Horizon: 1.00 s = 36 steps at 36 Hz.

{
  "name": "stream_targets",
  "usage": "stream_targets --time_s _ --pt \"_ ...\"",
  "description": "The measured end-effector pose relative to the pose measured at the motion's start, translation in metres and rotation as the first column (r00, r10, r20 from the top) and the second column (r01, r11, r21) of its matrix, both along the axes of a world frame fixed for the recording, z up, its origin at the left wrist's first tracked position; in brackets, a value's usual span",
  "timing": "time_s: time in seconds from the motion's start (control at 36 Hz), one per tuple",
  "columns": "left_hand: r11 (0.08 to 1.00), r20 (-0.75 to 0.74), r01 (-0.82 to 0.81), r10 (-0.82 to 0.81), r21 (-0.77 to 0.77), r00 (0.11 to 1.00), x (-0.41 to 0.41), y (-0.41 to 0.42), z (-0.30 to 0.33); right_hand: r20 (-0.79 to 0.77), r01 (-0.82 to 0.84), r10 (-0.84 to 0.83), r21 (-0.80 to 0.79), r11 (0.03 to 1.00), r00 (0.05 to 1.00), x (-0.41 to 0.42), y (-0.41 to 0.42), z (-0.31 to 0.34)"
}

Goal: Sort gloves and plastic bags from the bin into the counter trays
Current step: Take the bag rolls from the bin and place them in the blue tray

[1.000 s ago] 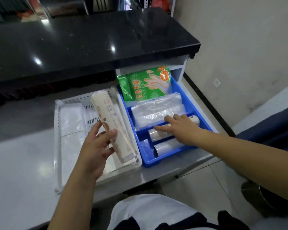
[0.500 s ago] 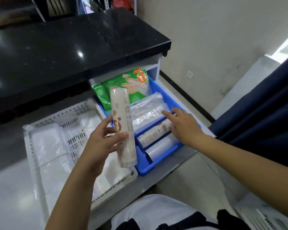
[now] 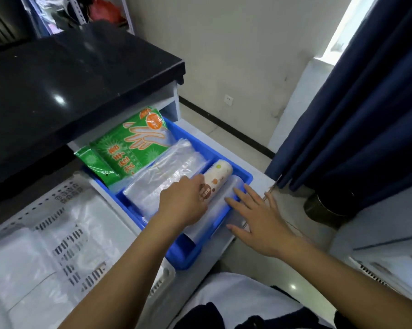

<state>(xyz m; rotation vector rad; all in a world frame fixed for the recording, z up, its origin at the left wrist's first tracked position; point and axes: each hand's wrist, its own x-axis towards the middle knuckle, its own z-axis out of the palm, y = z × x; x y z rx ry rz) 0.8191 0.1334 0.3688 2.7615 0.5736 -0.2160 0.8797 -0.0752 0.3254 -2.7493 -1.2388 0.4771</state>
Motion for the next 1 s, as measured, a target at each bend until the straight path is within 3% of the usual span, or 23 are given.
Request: stream_targets --time_s 0.47,0.67,0.75,0.89,1.0 --pt "0.997 0.006 -0.068 0.069 -0.044 0.998 0.014 -0.018 -0.023 -0.031 -0.123 0.125 0.067 0.990 0.992 0.009 -0.013 -0.011" --pt "0.991 -0.002 -0.129 0.129 -0.044 0.992 0.016 -0.025 -0.025 -0.033 -0.202 0.203 0.018 0.979 0.979 0.016 -0.015 -0.006" --pt "0.977 0.043 -0.177 0.184 -0.119 0.982 0.011 -0.026 -0.021 -0.036 -0.237 0.237 0.007 0.971 0.971 0.023 -0.014 0.003" --pt "0.906 0.305 -0.362 0.417 -0.222 0.856 -0.028 -0.029 0.006 -0.028 -0.281 0.287 0.121 0.952 0.958 0.049 -0.014 0.016" --pt "0.796 0.279 -0.560 0.605 -0.230 0.746 -0.090 -0.038 0.006 0.017 -0.316 0.316 0.135 0.939 0.949 0.073 -0.006 0.012"
